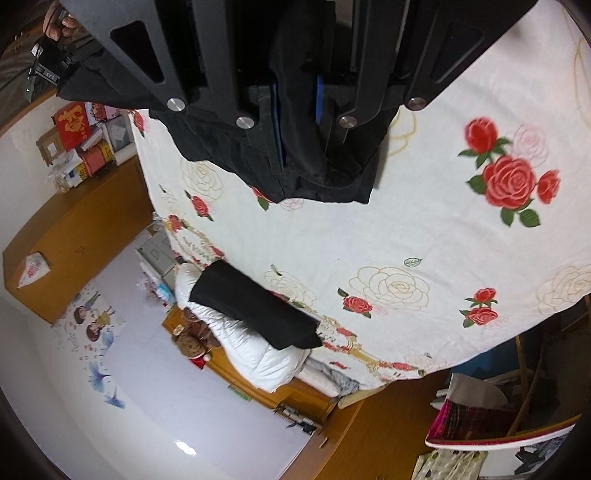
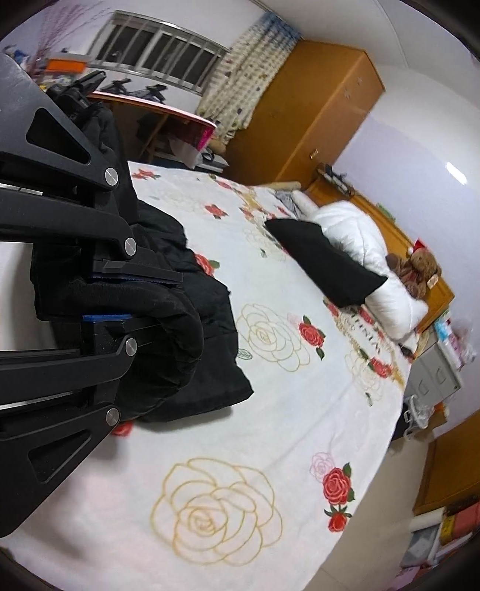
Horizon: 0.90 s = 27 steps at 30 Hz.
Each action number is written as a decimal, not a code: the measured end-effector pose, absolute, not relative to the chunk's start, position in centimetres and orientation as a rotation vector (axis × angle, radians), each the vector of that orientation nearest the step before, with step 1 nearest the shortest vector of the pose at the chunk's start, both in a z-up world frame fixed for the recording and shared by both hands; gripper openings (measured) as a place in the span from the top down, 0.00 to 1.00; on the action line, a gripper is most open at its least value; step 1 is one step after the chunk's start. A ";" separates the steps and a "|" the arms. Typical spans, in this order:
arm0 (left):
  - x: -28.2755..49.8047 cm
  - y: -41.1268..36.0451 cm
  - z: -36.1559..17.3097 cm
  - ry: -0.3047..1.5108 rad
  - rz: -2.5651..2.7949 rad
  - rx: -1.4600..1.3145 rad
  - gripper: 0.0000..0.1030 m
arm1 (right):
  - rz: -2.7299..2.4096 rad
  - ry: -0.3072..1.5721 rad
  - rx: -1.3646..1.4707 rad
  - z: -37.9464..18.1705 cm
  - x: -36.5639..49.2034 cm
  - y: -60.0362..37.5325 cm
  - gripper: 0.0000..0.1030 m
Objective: Fold large clothes
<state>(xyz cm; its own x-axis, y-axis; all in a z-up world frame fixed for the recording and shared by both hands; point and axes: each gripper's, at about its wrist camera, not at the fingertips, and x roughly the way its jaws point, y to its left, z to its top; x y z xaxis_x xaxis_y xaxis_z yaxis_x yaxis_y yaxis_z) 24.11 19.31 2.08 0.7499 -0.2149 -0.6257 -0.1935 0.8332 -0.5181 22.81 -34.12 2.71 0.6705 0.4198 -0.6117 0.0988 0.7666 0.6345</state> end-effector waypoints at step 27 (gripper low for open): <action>35.4 19.6 -4.7 0.889 -0.079 -0.674 0.45 | 0.196 0.867 0.822 -1.5 32.2 -36.0 0.29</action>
